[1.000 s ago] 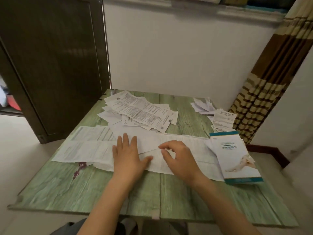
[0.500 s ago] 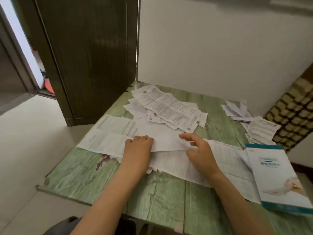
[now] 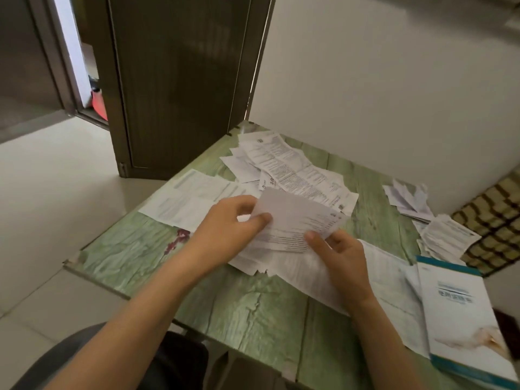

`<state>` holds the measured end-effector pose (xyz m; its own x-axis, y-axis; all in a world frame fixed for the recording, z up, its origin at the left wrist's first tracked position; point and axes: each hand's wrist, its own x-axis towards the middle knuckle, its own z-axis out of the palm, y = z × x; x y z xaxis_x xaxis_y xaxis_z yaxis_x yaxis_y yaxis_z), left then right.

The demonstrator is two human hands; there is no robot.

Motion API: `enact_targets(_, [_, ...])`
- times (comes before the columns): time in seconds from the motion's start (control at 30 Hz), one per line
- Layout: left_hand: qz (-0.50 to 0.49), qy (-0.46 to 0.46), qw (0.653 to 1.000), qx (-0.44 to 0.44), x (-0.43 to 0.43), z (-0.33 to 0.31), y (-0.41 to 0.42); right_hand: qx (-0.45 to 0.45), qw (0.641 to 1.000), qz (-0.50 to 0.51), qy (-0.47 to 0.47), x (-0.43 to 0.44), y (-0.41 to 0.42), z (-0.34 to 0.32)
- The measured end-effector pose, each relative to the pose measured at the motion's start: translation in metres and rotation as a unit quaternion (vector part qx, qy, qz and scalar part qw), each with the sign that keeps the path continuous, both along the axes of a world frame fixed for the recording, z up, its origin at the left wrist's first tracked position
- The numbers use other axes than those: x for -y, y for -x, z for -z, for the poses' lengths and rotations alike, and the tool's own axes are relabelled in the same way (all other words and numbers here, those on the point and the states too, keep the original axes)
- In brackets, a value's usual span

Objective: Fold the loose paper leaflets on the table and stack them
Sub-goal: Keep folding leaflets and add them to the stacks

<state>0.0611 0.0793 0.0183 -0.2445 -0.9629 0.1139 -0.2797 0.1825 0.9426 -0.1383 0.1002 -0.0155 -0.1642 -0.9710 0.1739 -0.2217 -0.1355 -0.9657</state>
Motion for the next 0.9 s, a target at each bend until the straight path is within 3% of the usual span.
enact_targets(0.13, [-0.175,-0.011,0.984,0.036,0.005,0.007,0.0,0.09,0.995,0.026,-0.03,-0.002,-0.001,-0.002])
enact_targets(0.2, [-0.246,-0.043,0.968,0.01,0.003,0.005,0.0,0.117,0.991,0.05,-0.042,-0.001,0.0,-0.001])
enact_targets(0.27, [-0.215,-0.112,0.969,-0.049,0.001,0.002,0.003,0.16,0.984,0.059,-0.058,0.0,0.002,-0.001])
enact_targets(0.37, [-0.062,-0.25,0.955,-0.148,-0.009,-0.002,0.016,0.242,0.966,0.03,-0.085,0.0,0.003,-0.003])
enact_targets(0.47, [0.034,-0.268,0.942,-0.201,-0.015,0.005,0.035,0.273,0.953,-0.07,-0.107,-0.005,-0.002,-0.006])
enact_targets(0.53, [0.009,-0.234,0.94,-0.247,-0.017,0.009,0.045,0.269,0.946,-0.133,-0.123,-0.009,-0.008,-0.007])
enact_targets(0.63, [-0.072,-0.244,0.92,-0.298,-0.015,0.012,0.049,0.303,0.933,-0.15,-0.123,-0.008,-0.013,-0.007])
enact_targets(0.8, [-0.038,-0.291,0.924,-0.246,-0.011,0.017,0.041,0.228,0.967,-0.044,-0.104,-0.003,-0.002,-0.007])
enact_targets(0.9, [0.013,-0.321,0.924,-0.206,-0.011,0.017,0.037,0.207,0.965,-0.071,-0.144,-0.007,0.003,-0.008])
